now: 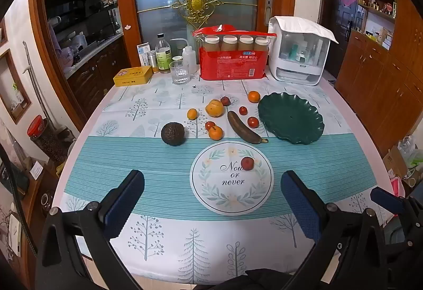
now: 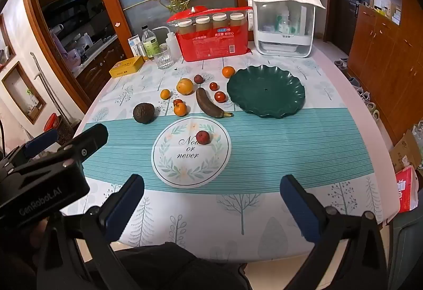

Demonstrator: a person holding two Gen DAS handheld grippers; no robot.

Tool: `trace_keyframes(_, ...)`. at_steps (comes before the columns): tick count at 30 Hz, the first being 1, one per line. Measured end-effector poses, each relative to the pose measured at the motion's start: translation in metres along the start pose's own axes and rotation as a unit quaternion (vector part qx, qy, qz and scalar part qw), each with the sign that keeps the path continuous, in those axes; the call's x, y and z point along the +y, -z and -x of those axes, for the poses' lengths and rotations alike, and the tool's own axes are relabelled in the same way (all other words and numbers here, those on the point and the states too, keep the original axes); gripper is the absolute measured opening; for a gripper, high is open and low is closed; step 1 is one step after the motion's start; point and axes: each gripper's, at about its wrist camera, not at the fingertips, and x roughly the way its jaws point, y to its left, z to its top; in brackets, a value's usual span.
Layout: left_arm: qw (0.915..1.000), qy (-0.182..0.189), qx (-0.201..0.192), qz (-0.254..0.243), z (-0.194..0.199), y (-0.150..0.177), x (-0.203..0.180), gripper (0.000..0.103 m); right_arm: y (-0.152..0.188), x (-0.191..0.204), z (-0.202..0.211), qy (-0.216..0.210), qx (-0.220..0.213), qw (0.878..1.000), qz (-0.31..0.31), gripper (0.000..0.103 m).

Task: Organize fruits

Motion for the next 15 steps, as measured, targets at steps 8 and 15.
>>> trace_keyframes(8,1.0000,0.000,0.002,-0.001,-0.0005,0.0001,0.0002,0.103,0.0005,-0.0004,0.0007,0.001,-0.002,1.000,-0.001,0.103)
trace_keyframes(15,1.0000,-0.001,0.002,0.000,-0.0001,-0.0001,0.0000,0.103,0.0011,-0.0002,0.0009,0.001,-0.002,1.000,0.000,0.103)
